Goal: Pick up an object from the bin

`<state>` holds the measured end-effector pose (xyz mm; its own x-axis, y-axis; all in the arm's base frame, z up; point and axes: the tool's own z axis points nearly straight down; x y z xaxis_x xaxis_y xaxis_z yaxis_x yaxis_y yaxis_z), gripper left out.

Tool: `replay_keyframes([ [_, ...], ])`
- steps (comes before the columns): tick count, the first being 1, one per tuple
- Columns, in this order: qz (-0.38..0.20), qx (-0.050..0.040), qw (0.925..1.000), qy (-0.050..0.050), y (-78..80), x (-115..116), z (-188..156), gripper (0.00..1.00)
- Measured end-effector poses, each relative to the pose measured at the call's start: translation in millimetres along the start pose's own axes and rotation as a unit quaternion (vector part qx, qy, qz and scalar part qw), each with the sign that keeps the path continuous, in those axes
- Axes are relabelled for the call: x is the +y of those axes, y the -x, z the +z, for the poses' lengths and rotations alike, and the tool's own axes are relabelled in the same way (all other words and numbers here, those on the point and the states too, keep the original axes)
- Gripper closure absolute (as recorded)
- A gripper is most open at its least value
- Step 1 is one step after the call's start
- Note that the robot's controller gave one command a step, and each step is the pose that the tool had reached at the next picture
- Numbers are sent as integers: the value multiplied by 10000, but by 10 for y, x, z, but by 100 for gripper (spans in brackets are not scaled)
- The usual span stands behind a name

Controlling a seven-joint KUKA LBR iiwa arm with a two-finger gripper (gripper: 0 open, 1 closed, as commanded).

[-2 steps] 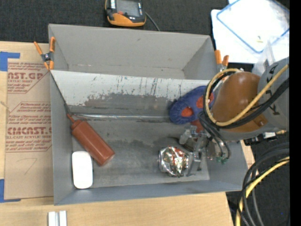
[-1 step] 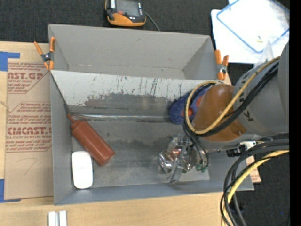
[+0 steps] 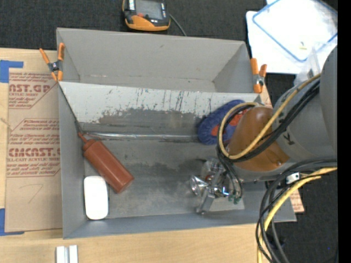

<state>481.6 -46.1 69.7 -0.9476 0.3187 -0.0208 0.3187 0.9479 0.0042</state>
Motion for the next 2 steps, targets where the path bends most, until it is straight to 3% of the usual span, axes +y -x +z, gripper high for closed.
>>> replay_keyframes([
  [1, -121, 36, 9999, -13, -12, 155, -39, 100],
  [2, -121, 34, 9999, -13, -11, 155, -44, 100],
])
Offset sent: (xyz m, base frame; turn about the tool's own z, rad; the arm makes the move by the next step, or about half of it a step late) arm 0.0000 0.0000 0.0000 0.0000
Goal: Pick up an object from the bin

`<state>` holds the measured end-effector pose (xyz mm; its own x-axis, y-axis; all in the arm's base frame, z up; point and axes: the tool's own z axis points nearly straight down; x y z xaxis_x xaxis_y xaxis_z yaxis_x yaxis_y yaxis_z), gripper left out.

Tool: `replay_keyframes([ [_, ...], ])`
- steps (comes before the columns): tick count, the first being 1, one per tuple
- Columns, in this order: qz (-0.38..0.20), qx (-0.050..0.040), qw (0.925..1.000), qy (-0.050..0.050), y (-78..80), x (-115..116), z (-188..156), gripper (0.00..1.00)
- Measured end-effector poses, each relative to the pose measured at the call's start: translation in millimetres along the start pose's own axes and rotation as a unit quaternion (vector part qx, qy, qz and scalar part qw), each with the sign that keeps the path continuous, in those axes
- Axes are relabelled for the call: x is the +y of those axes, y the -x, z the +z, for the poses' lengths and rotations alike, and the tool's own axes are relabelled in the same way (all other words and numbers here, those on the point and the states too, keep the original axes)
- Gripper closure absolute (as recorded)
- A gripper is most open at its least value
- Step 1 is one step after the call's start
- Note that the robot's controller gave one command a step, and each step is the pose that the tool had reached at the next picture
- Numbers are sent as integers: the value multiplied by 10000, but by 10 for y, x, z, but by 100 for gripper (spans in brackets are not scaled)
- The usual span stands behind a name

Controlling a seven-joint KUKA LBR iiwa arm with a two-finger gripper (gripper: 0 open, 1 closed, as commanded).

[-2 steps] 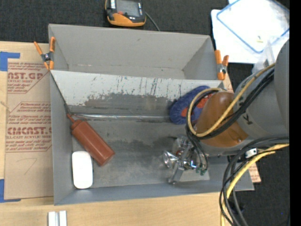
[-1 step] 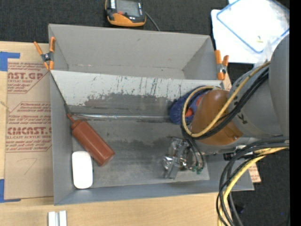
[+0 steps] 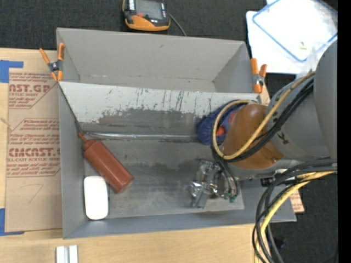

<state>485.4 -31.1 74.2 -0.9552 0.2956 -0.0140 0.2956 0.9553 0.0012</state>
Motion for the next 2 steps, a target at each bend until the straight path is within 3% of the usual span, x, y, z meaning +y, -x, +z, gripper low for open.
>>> replay_keyframes([
  [2, -3, 9, 10000, 7, -4, 6, -305, 100],
])
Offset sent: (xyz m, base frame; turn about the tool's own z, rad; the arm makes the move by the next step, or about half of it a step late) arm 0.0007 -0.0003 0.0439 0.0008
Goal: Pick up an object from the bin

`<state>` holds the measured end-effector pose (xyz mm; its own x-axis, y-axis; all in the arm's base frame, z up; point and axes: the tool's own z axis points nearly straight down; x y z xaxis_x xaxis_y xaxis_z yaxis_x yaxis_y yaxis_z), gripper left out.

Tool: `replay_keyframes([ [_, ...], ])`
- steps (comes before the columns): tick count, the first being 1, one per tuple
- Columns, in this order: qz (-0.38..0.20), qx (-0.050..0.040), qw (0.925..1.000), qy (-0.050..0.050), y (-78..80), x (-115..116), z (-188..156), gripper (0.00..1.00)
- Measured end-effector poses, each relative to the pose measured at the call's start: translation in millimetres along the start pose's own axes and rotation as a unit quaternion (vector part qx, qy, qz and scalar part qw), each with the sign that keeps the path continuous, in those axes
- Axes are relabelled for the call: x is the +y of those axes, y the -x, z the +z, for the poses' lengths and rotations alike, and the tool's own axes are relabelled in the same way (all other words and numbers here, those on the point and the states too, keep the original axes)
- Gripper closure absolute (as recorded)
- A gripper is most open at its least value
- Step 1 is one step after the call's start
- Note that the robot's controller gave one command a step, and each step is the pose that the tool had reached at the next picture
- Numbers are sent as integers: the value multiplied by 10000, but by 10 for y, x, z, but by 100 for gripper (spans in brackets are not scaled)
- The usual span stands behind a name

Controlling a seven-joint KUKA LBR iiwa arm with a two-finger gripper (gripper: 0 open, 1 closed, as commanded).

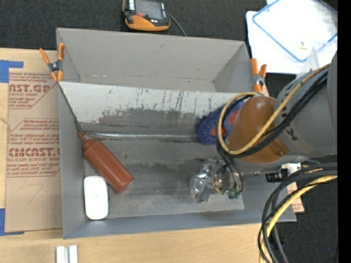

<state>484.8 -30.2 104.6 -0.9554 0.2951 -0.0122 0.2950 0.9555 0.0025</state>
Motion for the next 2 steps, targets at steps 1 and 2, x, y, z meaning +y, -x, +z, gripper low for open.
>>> replay_keyframes([
  [1, -1, 28, 10000, -5, -8, -1, -488, 100],
  [2, -3, 22, 10000, -2, 0, 2, -716, 100],
])
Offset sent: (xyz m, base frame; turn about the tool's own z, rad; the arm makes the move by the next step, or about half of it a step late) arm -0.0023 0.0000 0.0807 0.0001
